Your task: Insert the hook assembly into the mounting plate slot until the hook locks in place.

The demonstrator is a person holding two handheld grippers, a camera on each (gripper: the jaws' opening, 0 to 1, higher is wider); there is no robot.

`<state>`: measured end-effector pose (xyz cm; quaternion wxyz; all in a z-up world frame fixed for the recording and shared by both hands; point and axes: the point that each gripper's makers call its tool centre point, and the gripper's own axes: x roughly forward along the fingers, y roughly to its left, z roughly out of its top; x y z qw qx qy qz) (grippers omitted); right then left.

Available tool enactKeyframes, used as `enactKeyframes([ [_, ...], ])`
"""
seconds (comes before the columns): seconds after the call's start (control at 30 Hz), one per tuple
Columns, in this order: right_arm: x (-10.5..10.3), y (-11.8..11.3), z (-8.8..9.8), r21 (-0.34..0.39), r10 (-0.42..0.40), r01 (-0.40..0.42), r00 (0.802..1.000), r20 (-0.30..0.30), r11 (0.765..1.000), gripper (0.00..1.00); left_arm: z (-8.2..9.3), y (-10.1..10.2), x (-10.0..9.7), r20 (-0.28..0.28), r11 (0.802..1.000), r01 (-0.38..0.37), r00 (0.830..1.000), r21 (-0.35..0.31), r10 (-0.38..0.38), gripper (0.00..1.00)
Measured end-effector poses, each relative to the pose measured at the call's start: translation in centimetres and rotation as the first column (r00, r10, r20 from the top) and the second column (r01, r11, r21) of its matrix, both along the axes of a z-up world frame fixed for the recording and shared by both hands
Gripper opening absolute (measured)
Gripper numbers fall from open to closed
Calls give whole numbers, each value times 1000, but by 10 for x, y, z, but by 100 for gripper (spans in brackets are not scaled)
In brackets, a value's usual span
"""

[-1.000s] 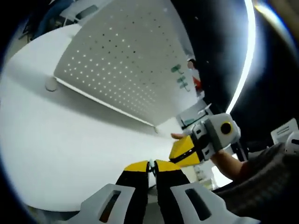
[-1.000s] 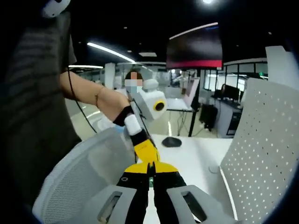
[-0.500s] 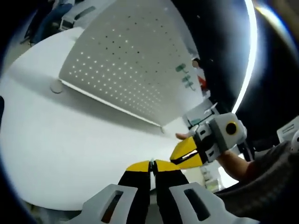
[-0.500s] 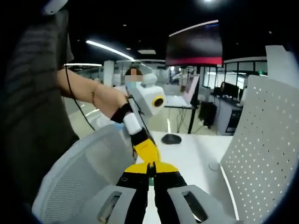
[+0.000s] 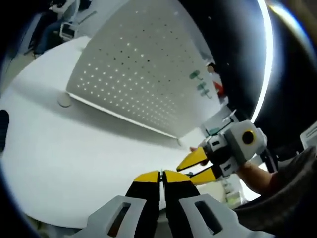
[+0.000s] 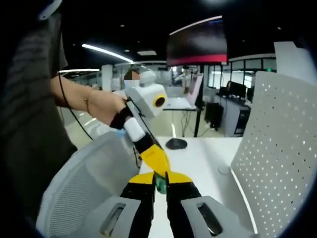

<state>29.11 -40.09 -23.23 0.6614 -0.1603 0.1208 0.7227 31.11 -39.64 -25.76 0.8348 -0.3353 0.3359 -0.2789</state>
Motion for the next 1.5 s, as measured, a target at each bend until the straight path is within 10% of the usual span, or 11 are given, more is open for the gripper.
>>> enactKeyframes([
  [0.63,24,-23,-7,-17,-213,214,961,-174,977,10,0,33,17,136,968,-117,987,220,89,1],
  [1.13,38,-38,10,-14,-421,458,804,-419,889,11,30,34,31,334,932,-203,938,299,97,1],
  [1.5,40,-34,15,-35,-444,551,631,-636,834,10,44,28,35,437,924,-211,898,318,55,1],
])
